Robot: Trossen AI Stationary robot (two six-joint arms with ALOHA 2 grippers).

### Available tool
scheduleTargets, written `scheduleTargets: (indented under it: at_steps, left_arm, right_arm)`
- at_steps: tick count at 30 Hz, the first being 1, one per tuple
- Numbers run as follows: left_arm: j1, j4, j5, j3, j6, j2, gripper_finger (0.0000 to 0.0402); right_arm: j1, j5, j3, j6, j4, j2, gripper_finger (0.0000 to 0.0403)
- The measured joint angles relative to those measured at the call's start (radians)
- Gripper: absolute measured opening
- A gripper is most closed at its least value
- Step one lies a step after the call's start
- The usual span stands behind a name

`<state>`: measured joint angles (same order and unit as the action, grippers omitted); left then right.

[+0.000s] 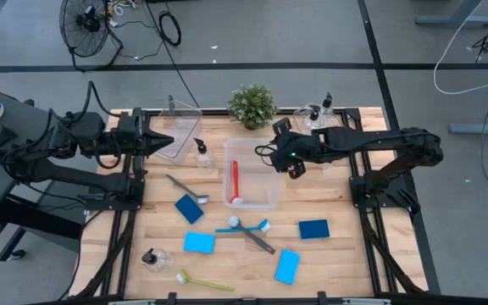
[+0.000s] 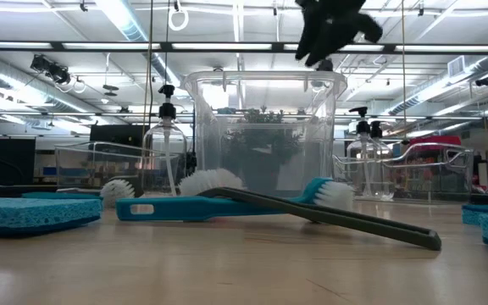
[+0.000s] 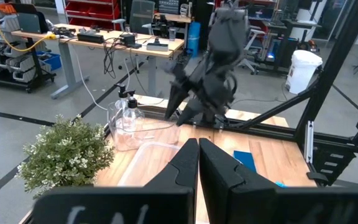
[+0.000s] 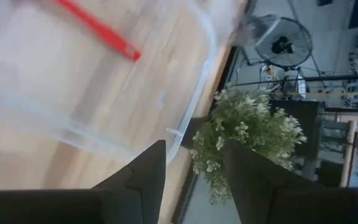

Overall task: Pick & Place Kitchen Sink Supplies
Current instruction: Put the blue sponge in the left transparent bin

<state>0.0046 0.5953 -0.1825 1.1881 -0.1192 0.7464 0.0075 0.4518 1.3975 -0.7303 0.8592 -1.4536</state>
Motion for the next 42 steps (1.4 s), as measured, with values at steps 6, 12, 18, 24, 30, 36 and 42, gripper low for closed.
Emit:
scheduleTargets:
  at_steps: [6,12,18,24,30,36,42]
  left_arm:
    - [0.0,0.0,0.0,0.0,0.0,0.0,0.0016]
    - [0.0,0.0,0.0,0.0,0.0,0.0,0.0016]
    - [0.0,0.0,0.002,0.0,0.0,0.0,0.0016]
    - [0.0,0.0,0.003,0.0,0.0,0.0,0.0016]
    - [0.0,0.0,0.003,0.0,0.0,0.0,0.0016]
    - [0.0,0.0,0.003,0.0,0.0,0.0,0.0016]
    - [0.0,0.001,0.003,0.0,0.0,0.0,0.0016]
  right_arm:
    - [0.051,0.0,0.0,0.272,-0.009,0.082,0.0165]
    - [0.099,-0.08,0.0,0.476,-0.01,0.149,0.0165]
    - [0.155,-0.151,0.0,0.584,-0.01,0.176,0.0165]
    - [0.225,-0.262,0.0,0.587,-0.004,0.175,0.0165]
    - [0.3,-0.314,0.0,0.616,0.011,0.175,0.0165]
    - [0.383,-0.34,0.0,0.636,0.11,0.159,0.0165]
    - [0.439,-0.34,-0.007,0.736,0.126,0.148,0.0165]
